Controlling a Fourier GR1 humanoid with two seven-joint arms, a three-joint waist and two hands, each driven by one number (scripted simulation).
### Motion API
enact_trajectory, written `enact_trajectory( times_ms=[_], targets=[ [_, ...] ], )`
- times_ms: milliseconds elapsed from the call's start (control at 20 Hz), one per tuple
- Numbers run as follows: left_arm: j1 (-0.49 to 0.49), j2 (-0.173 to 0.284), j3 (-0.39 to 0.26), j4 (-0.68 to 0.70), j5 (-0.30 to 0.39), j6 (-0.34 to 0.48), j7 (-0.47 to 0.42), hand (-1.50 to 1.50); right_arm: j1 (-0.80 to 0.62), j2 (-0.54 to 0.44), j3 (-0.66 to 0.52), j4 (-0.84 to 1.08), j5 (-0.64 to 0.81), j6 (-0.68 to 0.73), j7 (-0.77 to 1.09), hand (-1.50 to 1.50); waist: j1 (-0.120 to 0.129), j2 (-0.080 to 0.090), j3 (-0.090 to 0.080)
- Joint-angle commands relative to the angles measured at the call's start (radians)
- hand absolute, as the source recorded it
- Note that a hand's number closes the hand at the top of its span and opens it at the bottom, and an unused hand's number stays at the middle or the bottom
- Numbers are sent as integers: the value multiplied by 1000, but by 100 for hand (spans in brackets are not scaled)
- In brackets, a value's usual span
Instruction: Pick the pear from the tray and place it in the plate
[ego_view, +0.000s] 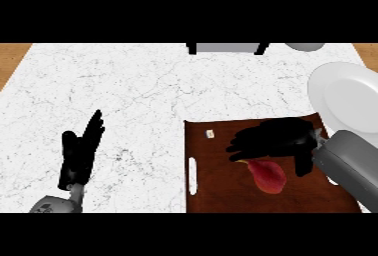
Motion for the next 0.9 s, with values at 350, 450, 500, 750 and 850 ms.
enact_trajectory(
  times_ms=[350,450,500,750,850],
  targets=[
    [23,-39,27,2,-36,-23,-16,0,40,99,-14,34,91,91,-25,-150,-3,-1,0],
    [92,-19,21,-80,-35,-29,14,0,28,91,-20,40,107,102,-38,-150,1,-2,0],
    [-38,-32,65,65,-15,-63,-8,0,59,70,-8,66,127,47,-82,-150,-8,1,0],
    [48,-30,50,-57,-47,-48,20,0,42,106,-22,139,184,-59,-189,150,2,0,1],
    [20,-63,30,-25,-82,-25,27,0,53,97,-55,97,156,-32,-193,150,-4,0,0]
  ],
)
